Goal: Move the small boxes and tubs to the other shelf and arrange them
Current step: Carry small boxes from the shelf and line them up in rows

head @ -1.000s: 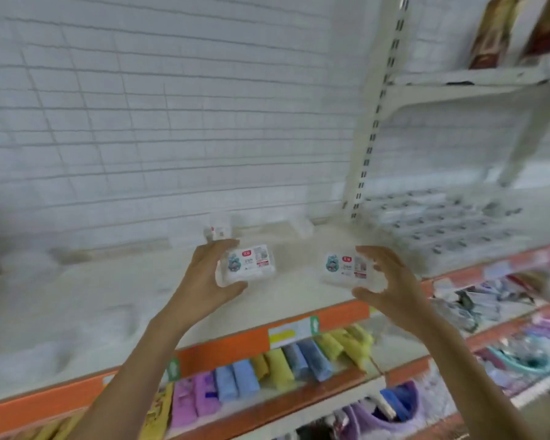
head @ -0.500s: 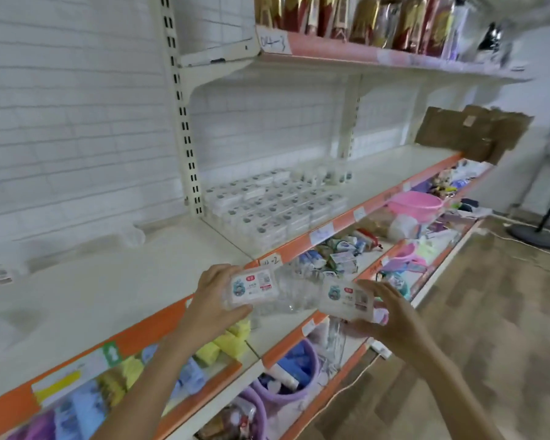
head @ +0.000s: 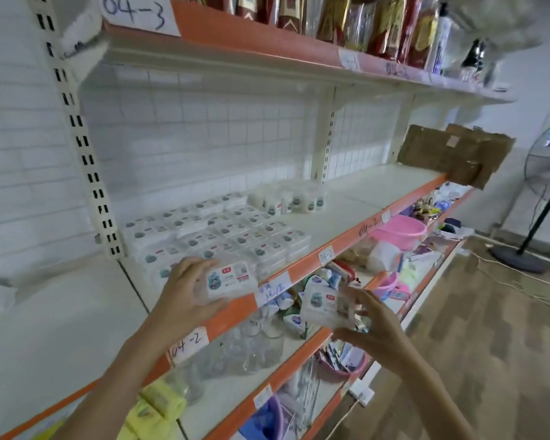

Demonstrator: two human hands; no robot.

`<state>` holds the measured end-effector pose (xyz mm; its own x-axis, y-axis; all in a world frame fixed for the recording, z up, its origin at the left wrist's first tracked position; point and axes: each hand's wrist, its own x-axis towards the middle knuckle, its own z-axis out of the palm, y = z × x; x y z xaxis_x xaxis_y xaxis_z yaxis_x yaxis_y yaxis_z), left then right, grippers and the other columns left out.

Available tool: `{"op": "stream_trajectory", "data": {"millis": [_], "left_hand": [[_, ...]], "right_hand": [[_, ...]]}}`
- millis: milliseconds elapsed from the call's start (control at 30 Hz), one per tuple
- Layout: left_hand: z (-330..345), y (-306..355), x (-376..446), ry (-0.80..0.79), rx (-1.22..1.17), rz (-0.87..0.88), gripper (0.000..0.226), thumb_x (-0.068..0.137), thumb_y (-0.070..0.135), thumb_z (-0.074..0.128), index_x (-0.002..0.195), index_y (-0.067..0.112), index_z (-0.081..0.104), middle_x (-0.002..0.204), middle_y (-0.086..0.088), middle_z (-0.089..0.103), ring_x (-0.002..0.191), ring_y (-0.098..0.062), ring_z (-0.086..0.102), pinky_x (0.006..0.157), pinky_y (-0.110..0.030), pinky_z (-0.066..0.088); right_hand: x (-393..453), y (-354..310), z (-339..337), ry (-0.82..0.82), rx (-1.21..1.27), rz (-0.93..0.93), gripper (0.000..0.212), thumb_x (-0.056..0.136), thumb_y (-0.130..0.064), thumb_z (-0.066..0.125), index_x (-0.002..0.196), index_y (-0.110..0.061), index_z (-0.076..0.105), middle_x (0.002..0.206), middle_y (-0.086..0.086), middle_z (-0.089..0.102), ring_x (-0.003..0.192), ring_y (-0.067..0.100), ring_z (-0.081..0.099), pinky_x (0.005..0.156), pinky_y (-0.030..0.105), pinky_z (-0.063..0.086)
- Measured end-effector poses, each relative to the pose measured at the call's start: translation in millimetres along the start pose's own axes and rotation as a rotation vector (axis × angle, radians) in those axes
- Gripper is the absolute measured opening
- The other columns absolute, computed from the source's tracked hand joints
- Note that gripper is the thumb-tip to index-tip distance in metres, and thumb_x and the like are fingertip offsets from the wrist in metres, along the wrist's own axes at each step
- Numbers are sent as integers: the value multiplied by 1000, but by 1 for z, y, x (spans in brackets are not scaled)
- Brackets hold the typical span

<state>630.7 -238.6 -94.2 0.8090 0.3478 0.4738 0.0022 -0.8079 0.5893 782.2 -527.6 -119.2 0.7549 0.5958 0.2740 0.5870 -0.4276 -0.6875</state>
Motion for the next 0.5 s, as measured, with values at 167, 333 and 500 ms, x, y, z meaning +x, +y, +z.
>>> {"op": "stream_trajectory", "data": {"millis": [167, 333, 500], "left_hand": [[12, -2, 70, 69, 66, -24, 69, 65, 40, 79, 126, 24, 50, 118, 8, 41, 113, -9, 38, 100, -24, 28], [20, -11, 119, 91, 112, -52, 63, 71, 25, 78, 128, 22, 50, 116, 8, 40, 110, -7, 39, 98, -25, 31], [21, -28, 162, 87, 195, -113, 62, 73, 27, 75, 129, 20, 48, 117, 7, 40, 112, -8, 38, 97, -23, 30]], "right_hand": [[88, 9, -19, -45, -42, -112, 68, 66, -16, 81, 126, -24, 50, 113, -19, 45, 102, 9, 50, 86, 26, 49], [161, 14, -28, -138, -13, -183, 69, 70, -20, 78, 131, -24, 46, 119, -15, 45, 106, 8, 50, 91, 21, 45], [240, 16, -20, -201, 40, -262, 68, 69, -17, 79, 129, -21, 48, 118, -12, 45, 105, 6, 48, 89, 16, 43]]}}
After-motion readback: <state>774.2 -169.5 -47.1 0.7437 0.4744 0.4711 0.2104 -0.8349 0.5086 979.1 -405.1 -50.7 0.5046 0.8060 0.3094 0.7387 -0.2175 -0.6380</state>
